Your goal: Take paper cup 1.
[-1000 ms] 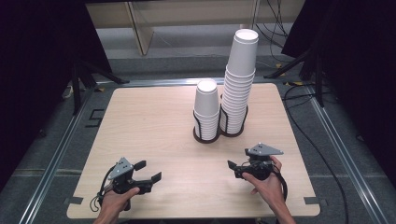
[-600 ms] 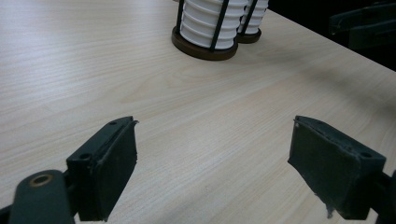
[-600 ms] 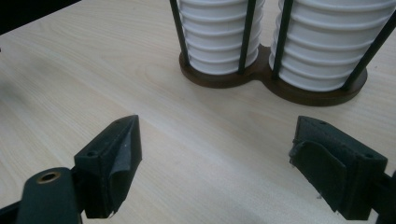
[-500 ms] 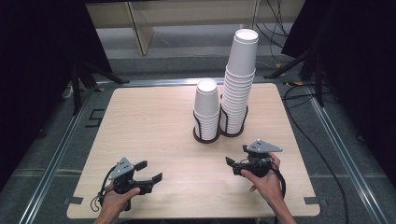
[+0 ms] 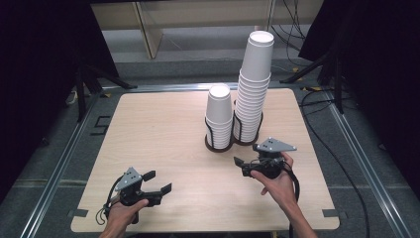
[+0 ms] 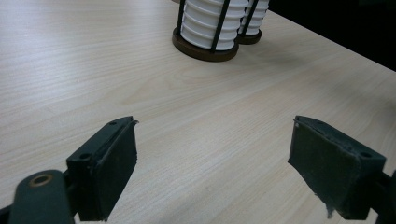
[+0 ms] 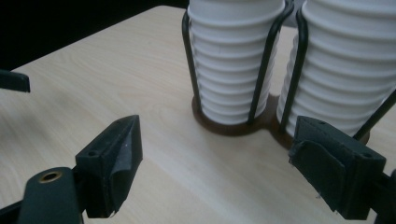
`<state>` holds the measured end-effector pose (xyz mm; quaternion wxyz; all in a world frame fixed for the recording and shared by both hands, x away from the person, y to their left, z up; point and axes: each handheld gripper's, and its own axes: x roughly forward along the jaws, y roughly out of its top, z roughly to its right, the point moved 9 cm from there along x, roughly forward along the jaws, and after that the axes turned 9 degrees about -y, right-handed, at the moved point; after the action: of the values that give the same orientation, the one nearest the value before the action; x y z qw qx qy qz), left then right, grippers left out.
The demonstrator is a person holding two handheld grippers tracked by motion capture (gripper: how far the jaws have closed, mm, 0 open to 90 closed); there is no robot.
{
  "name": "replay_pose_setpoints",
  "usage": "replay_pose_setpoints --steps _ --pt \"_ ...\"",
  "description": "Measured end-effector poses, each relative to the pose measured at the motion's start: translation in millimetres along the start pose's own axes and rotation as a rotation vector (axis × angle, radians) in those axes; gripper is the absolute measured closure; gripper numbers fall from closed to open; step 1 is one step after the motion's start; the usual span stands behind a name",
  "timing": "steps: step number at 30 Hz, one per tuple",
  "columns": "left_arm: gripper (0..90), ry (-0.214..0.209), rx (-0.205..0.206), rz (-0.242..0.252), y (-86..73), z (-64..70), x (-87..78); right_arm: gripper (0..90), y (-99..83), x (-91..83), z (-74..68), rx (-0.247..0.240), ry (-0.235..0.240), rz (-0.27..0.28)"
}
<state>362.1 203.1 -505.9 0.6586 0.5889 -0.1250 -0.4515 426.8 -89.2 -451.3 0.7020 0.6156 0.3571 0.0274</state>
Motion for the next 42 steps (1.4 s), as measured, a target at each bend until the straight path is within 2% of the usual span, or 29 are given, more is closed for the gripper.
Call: replay_pose_setpoints --steps 1,3,4,6,8,9,10,12,14,15,16,17,19,20,21,22,23,24,27,28,30,32,34,36,37,39,40,41,42 --pt "14.5 0.003 0.0 -0.004 -0.3 -0.2 -0.3 17.8 9.8 2.1 -2.6 0.0 0.006 0.016" --pt "14.5 0.001 -0.002 0.003 0.1 -0.2 0.1 18.6 17.2 1.7 -2.5 0.002 0.003 0.027" --pt "14.4 0.001 -0.003 0.003 0.0 -1.0 -0.2 18.7 21.6 1.9 -0.4 -0.013 -0.005 0.03" --pt "14.5 0.003 -0.008 0.006 0.2 -0.8 -0.1 18.7 27.8 2.2 -0.1 0.005 -0.007 0.036" --pt "14.5 0.002 -0.008 0.006 0.2 -0.8 0.0 18.7 31.9 2.0 1.2 -0.008 -0.01 0.038" --pt "14.5 0.003 -0.003 -0.001 -0.3 -1.3 -0.6 18.7 34.8 2.6 -0.2 0.005 -0.003 0.043" --pt "14.5 0.003 -0.004 0.0 -0.2 -1.2 -0.5 18.7 37.5 3.1 0.7 0.001 -0.013 0.054" --pt "14.5 0.002 0.001 -0.002 -0.4 -1.2 -0.4 18.7 42.3 3.8 -1.1 0.003 0.001 0.067" --pt "14.5 0.003 0.001 -0.003 -0.6 -1.3 -0.4 18.6 42.6 2.4 -0.2 -0.004 -0.008 0.052" --pt "14.5 0.0 -0.002 0.003 -0.4 -1.6 0.1 18.7 48.0 4.0 -1.8 -0.001 0.01 0.064" --pt "14.5 -0.006 -0.001 0.007 -0.1 -1.9 0.4 18.7 49.2 3.5 -3.2 0.02 0.014 0.061" --pt "14.5 -0.006 -0.001 0.007 -0.1 -1.9 0.4 18.7 49.2 3.5 -3.2 0.02 0.014 0.061" --pt "14.5 0.009 -0.01 0.0 0.1 -2.9 -1.0 18.5 56.3 3.7 -2.6 -0.014 0.018 0.074" --pt "14.4 0.008 -0.01 0.003 0.2 -2.9 -0.6 18.1 59.0 4.5 -3.6 -0.001 0.022 0.079" --pt "14.5 0.011 -0.009 -0.004 -0.3 -3.1 -0.8 17.8 61.9 4.4 -1.2 -0.009 0.005 0.08" --pt "14.5 0.007 -0.006 -0.004 -0.5 -2.9 -0.6 17.7 64.7 5.0 -3.6 0.008 0.028 0.075" --pt "14.5 -0.006 -0.007 0.014 0.4 -2.0 1.1 17.5 67.1 5.1 -1.1 -0.014 0.009 0.079" --pt "14.5 -0.004 -0.006 0.011 0.2 -2.0 1.0 17.2 70.1 5.7 -2.2 -0.011 0.005 0.075" --pt "14.4 -0.005 -0.006 0.011 -0.1 -2.0 0.9 15.8 81.4 10.7 -0.9 -0.022 -0.017 0.108" --pt "14.5 -0.006 -0.006 0.012 -0.2 -2.5 0.9 15.7 85.8 13.1 -3.4 -0.006 -0.01 0.119" --pt "14.5 -0.005 -0.009 0.009 -0.3 -2.7 0.7 15.6 94.9 16.2 -2.8 -0.015 -0.026 0.132" --pt "14.5 -0.007 -0.014 0.016 0.1 -1.8 1.4 15.6 101.9 21.0 -7.7 0.005 -0.002 0.135" --pt "14.5 -0.009 -0.006 0.012 -0.3 -1.6 1.4 15.6 106.7 24.1 -9.9 0.01 -0.004 0.127" --pt "14.5 -0.009 -0.004 0.007 -0.6 -1.5 1.2 15.6 110.3 27.0 -10.1 0.0 -0.013 0.131" --pt "14.5 -0.011 -0.002 0.005 -0.8 -1.4 1.2 15.6 115.3 29.7 -8.4 -0.001 -0.041 0.127" --pt "14.5 -0.01 -0.005 0.009 -0.4 -1.5 1.2 15.5 119.4 32.9 -7.6 -0.002 -0.055 0.126" --pt "14.5 -0.009 -0.007 0.009 -0.4 -1.4 1.1 15.5 121.4 35.2 -9.1 0.021 -0.048 0.126" --pt "14.5 -0.009 -0.007 0.009 -0.4 -1.4 1.1 15.5 123.6 36.7 -6.7 0.027 -0.074 0.124" --pt "14.5 -0.011 -0.005 0.008 -0.5 -1.2 0.9 15.5 125.0 38.7 -7.0 0.034 -0.074 0.118"
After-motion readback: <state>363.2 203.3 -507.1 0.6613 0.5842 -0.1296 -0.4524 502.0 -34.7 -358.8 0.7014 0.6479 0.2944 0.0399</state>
